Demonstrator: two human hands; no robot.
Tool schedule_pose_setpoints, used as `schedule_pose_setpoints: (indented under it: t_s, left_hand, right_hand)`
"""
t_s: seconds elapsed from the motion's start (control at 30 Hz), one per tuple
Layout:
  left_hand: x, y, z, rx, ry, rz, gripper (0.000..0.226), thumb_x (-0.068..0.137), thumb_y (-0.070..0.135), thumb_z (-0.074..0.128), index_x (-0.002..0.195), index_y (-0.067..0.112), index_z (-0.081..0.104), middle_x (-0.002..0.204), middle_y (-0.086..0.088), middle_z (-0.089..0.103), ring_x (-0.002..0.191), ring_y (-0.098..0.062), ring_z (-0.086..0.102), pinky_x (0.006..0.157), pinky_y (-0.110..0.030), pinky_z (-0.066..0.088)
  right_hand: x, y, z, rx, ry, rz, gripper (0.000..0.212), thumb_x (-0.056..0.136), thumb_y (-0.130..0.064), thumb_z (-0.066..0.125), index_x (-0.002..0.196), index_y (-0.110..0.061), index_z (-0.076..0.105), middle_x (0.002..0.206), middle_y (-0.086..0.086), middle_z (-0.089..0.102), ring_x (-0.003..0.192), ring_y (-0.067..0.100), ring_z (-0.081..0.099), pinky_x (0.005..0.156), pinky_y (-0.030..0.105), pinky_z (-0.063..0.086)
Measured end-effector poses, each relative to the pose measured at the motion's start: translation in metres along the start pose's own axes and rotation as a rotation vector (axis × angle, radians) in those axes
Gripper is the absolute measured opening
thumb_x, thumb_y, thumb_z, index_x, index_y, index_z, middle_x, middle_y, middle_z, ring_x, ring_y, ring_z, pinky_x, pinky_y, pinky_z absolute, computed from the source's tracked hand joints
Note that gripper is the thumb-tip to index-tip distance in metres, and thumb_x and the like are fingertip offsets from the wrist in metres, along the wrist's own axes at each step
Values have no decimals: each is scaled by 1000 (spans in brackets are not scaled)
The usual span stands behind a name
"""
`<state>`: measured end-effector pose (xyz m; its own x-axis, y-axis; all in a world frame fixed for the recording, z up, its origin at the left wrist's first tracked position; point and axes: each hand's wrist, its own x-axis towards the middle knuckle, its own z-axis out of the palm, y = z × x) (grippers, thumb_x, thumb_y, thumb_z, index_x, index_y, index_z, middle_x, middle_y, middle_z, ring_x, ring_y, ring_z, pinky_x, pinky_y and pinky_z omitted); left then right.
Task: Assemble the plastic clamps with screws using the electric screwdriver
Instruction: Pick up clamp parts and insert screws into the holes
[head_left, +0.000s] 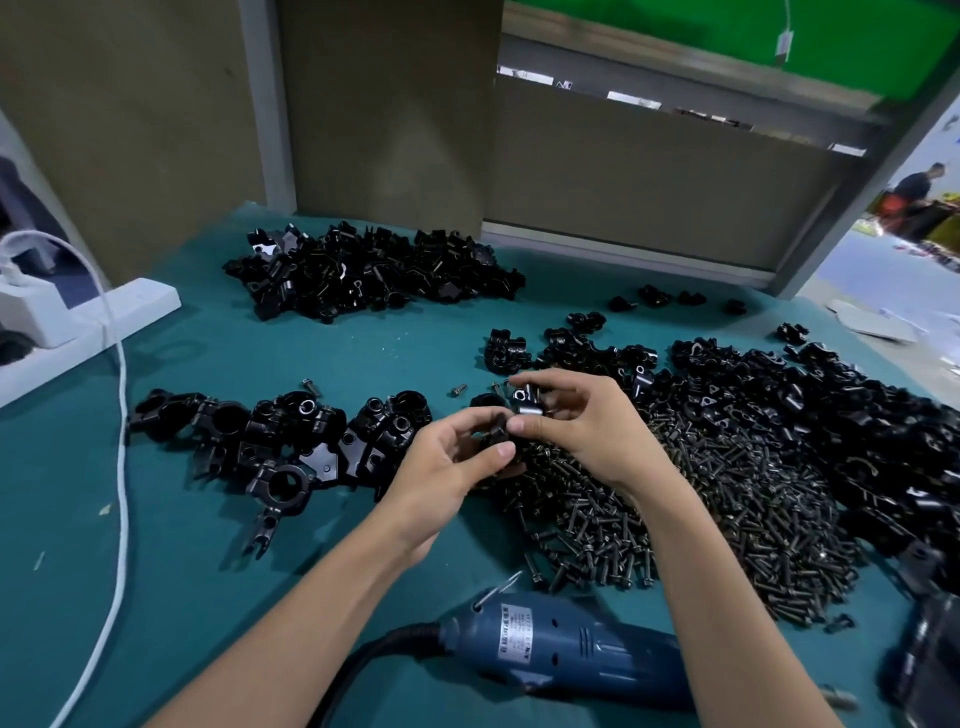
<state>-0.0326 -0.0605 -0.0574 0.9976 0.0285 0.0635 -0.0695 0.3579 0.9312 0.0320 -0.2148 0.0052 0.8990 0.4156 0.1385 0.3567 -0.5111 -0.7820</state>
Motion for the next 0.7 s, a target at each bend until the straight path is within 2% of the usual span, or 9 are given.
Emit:
schedule_pose_setpoints:
  t_s: [0.1,0.2,0.3,0.37,0.47,0.7]
  left_hand:
    - [0,0,-2,26,-30,12,31,86,5,68,113,20,68,111,0,74,106,-14,69,86,-21,53]
    - [1,-1,-4,70,-18,16,32,86,6,68,115,20,69,114,0,73,111,-16,67,94,-27,52]
    - [2,0,-2,-20,42,-7,30,84,7,68,112,18,70,111,-4,74,106,-20,69,87,-25,55]
    - [3,1,-2,-78,77,-18,33,78,15,70,111,17,71,110,-6,75,101,-23,71,84,-25,57]
    - [2,3,-2,-102,100,-11,36,74,22,72,109,16,73,108,-9,75,98,-25,72,85,-28,58]
    - [-2,3,1,-185,108,2,24,73,24,73,96,21,80,105,-9,75,95,-19,72,77,-25,58]
  right_hand:
    - [-4,1,1,-44,-33,35,51,71,-56,71,120,-40,67,78,-5,56,76,8,55,83,34,52]
    - [-5,3,4,-32,-57,45,45,87,-41,68,131,-32,60,86,-13,65,84,-1,61,86,20,50]
    - [-7,4,3,16,-2,47,42,91,-27,67,132,-24,58,95,-18,68,92,-4,65,87,12,48]
    - [-9,2,0,76,24,17,33,90,-19,68,122,-26,61,98,-19,65,90,-5,67,88,16,53]
    - [-12,-3,2,65,-2,-82,29,89,-7,68,112,-24,66,104,-9,69,97,1,66,89,22,54]
    - [-14,-7,9,11,23,-150,30,82,-6,76,109,-18,72,98,-12,72,94,-1,66,88,21,54]
